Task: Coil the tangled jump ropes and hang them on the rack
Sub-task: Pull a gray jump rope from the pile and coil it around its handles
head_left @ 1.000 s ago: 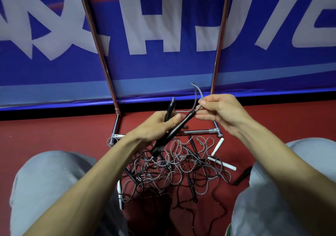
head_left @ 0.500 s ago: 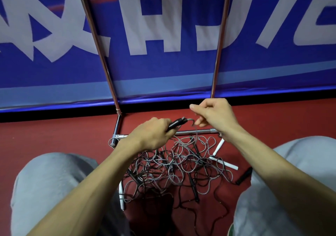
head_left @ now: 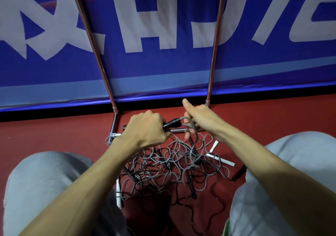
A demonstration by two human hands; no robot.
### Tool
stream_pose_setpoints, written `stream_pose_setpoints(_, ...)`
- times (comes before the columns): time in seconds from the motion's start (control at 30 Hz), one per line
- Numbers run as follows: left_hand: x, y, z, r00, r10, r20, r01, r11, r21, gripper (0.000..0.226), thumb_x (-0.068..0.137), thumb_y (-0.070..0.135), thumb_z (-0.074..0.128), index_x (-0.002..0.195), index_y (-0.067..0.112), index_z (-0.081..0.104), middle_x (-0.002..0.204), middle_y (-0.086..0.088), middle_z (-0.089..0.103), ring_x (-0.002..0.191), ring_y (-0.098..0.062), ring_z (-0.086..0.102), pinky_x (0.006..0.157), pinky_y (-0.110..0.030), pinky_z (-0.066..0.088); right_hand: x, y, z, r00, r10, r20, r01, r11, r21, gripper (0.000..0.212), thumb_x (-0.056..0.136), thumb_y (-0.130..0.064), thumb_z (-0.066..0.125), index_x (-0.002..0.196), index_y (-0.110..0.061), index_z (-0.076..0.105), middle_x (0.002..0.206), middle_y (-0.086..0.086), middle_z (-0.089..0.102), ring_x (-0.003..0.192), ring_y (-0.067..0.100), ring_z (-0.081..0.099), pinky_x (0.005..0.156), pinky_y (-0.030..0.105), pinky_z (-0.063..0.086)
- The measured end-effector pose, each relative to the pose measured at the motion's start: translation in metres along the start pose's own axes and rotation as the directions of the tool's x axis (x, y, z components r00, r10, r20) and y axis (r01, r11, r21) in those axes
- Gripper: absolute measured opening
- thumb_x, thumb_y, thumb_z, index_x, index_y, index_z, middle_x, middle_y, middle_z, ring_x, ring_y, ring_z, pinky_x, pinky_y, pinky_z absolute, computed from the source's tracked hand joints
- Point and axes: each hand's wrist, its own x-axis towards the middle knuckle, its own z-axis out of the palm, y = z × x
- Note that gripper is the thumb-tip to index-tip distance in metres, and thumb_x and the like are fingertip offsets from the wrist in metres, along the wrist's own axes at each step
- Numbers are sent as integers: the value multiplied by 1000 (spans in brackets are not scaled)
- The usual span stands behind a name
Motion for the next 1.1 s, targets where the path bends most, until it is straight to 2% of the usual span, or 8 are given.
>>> stream_pose_setpoints(0.13, 3, 1, 2, 1000, -5, -4, 5, 1000, 8, 18, 82, 31, 54, 79, 16, 64, 59, 2, 46, 65, -30, 56, 62, -30, 43, -6, -4, -1, 991, 15, 135, -17, 1000, 12, 60, 91, -59, 47, 52, -13, 46, 39, -4, 32, 34, 13, 32, 52, 32, 41)
stream_pose_setpoints(0.27, 1, 4, 1, 999, -37, -26, 35, 996, -82, 9, 84, 26, 55, 80, 20, 61, 69, -2, 57, 68, -30, 59, 64, -33, 48, -7, -9, -4, 992, -27, 126, 15, 995, 95, 37, 89, -33, 64, 63, -11, 50, 45, -7, 29, 39, 7, 22, 39, 19, 23)
stream_pose_setpoints(0.43, 5, 6, 4, 996, -83, 35, 90, 918, -386, 26, 84, 29, 60, 62, 20, 49, 56, -2, 56, 53, -27, 52, 55, -34, 47, -7, -12, -6, 986, -166, 0, 166, 983, 76, 45, 95, -22, 57, 54, -13, 41, 41, -4, 31, 37, 8, 25, 39, 16, 22)
stream_pose_setpoints(0.57, 9, 8, 4, 991, -106, -83, 48, 857, -513, 23, 79, 37, 60, 66, 20, 51, 51, 3, 51, 49, -23, 49, 52, -32, 43, -5, -18, -10, 961, -158, -226, 199, 964, 173, 43, 98, -22, 51, 58, -15, 38, 38, -9, 28, 34, 6, 23, 38, 17, 18)
stream_pose_setpoints(0.73, 4, 6, 4, 986, -91, -142, 14, 882, -471, 21, 76, 40, 55, 95, 31, 58, 62, 5, 60, 54, -19, 56, 55, -32, 47, 4, -10, -21, 863, -24, -504, 199, 934, 297, 42, 98, -30, 49, 60, -22, 35, 48, -6, 24, 40, 8, 21, 38, 20, 16)
stream_pose_setpoints(0.93, 5, 7, 3, 969, -131, -210, 46, 929, -367, 27, 91, 45, 56, 74, 26, 47, 59, 3, 56, 53, -20, 52, 52, -29, 36, 9, -7, -19, 766, -229, -601, 297, 955, 14, 51, 93, -40, 46, 47, -23, 33, 45, -11, 25, 52, 17, 25, 54, 37, 25)
stream_pose_setpoints(1.0, 5, 7, 3, 973, -120, -199, 44, 936, -350, 24, 93, 40, 56, 76, 25, 46, 59, 3, 55, 51, -18, 51, 51, -29, 34, 7, -9, -18, 763, -257, -592, 305, 952, -20, 49, 93, -41, 46, 50, -23, 29, 48, -7, 24, 51, 19, 25, 53, 37, 26)
stream_pose_setpoints(1.1, 5, 4, 2, 978, -100, -181, 21, 919, -393, 21, 94, 36, 56, 78, 25, 48, 60, 2, 56, 51, -22, 54, 49, -28, 35, 3, -13, -14, 832, -174, -526, 298, 941, 160, 48, 99, -33, 47, 56, -22, 30, 44, -5, 25, 38, 14, 26, 42, 27, 24)
